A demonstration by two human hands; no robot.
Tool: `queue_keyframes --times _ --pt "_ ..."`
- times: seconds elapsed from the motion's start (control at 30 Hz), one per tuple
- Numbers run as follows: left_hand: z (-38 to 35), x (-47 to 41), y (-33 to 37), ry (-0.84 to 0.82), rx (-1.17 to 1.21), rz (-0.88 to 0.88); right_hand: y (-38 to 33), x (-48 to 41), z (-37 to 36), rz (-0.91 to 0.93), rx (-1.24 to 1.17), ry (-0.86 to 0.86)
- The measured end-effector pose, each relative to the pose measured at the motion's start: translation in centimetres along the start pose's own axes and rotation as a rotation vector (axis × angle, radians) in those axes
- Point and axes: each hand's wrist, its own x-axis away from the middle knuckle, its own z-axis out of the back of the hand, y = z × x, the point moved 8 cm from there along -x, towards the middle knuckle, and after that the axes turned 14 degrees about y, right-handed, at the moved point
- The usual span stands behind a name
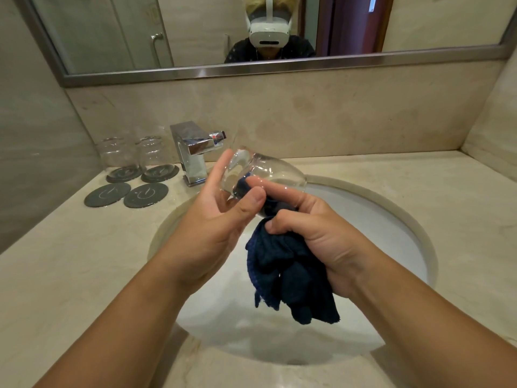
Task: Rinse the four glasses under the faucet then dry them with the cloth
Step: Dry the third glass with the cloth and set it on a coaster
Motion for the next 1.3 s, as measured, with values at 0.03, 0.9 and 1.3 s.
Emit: queue_keyframes --times 0.03,0.9,1.3 --pt "-0.1 0.1 0.1 0.007 -0.006 -0.004 0.0 0.0 -0.1 0.016 0.018 0.002" --pt "0.0 0.0 -0.4 0.035 -0.080 0.025 -0.4 0.4 0.1 0.116 0.211 0.079" --pt "-0.2 0.3 0.4 0.020 0.036 0.036 -0.7 0.2 -0.1 0.088 -0.007 0.074"
